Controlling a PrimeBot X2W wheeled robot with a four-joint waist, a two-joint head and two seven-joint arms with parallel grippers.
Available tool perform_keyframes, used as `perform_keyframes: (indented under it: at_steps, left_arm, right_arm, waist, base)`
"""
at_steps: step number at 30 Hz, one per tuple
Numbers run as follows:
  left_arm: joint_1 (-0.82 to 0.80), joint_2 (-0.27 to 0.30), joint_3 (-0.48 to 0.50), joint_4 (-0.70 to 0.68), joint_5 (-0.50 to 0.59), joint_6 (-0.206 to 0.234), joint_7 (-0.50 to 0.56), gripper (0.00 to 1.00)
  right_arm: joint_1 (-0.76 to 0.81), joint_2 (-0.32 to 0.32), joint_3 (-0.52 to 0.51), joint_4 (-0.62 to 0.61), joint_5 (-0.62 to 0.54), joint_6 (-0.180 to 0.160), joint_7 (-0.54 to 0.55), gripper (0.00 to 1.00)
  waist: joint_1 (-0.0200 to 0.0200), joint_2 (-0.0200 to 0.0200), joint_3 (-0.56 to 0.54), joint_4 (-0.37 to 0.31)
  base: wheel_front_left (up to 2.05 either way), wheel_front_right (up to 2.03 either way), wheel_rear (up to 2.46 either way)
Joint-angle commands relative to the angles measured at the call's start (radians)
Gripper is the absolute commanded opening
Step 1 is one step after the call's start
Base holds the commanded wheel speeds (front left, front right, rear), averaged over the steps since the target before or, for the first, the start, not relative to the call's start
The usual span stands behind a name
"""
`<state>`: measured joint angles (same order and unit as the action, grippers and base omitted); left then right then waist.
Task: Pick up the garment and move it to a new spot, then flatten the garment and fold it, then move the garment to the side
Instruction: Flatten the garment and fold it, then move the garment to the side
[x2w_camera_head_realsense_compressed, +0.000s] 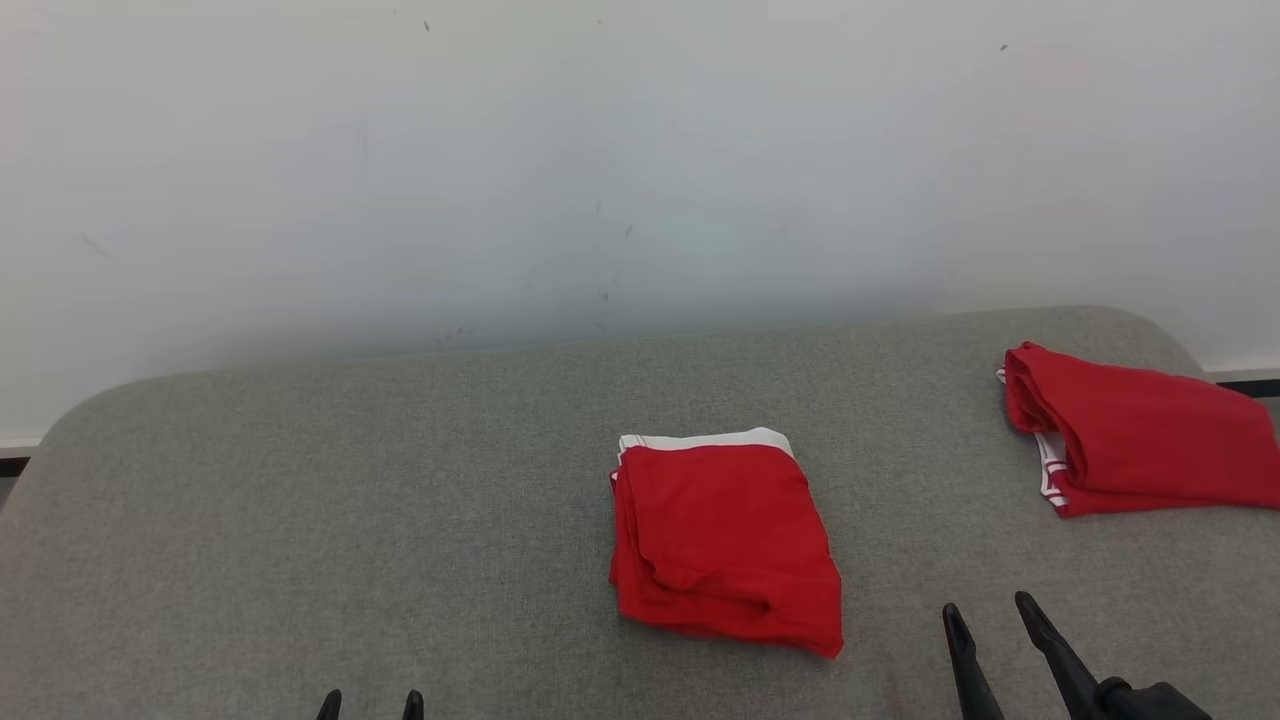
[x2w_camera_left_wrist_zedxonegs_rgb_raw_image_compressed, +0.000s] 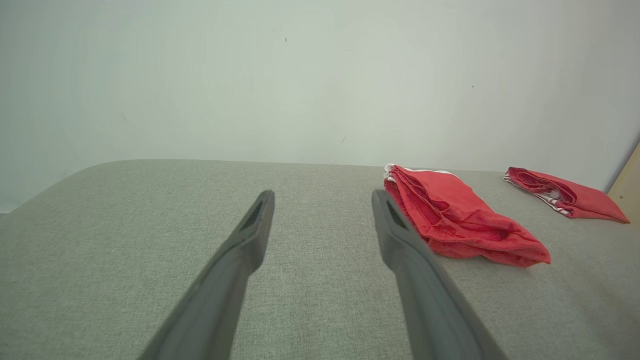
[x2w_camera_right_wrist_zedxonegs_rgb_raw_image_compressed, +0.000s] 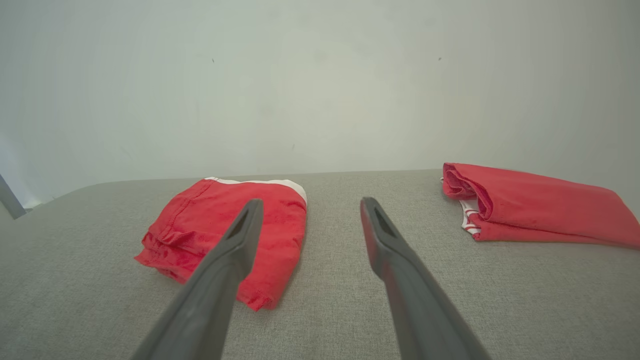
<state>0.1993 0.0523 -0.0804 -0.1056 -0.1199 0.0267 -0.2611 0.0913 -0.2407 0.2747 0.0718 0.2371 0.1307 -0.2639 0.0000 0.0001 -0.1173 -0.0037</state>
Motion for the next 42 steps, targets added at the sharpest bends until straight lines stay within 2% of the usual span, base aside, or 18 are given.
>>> perform_keyframes:
  at_steps: [1,14,18,23,33,42]
  left_arm:
    - [0.005,-0.001,0.001,0.003,0.011,-0.007,-0.004,1.00]
    - [-0.002,-0.001,-0.012,0.004,0.008,-0.001,-0.004,1.00]
    - [-0.011,-0.001,-0.023,-0.004,0.017,0.003,-0.004,1.00]
    - [-0.022,-0.001,-0.042,0.001,0.024,-0.006,-0.004,1.00]
    - [-0.058,-0.001,-0.067,-0.010,0.035,-0.023,-0.004,1.00]
    - [-0.101,-0.001,-0.099,-0.006,0.049,-0.040,-0.004,1.00]
  right_arm:
    - [0.011,0.004,0.001,0.000,0.004,0.000,0.000,1.00]
    - [0.013,0.008,0.012,0.015,0.026,0.000,0.000,1.00]
    - [-0.024,0.015,0.031,0.078,0.074,0.000,0.000,1.00]
    - [-0.094,0.027,0.094,0.224,0.247,0.000,0.000,1.00]
    - [-0.338,-0.033,0.239,0.432,0.571,0.000,0.002,1.00]
    - [-0.514,-0.093,0.350,0.559,0.809,0.000,0.058,1.00]
  waist:
    - [0.0000,-0.0001,0.001,0.001]
    - [0.0000,-0.0001,0.011,0.003]
    - [0.0000,-0.0001,0.027,0.008]
    - [0.0000,-0.0001,0.040,0.025]
    - [0.0000,-0.0001,0.096,0.073]
    - [0.0000,-0.0001,0.181,0.126]
  base:
    - [0.00,0.00,0.00]
    - [0.00,0.00,0.00]
    - [0.00,0.00,0.00]
    - [0.00,0.00,0.00]
    - [0.00,0.00,0.00]
    - [0.00,0.00,0.00]
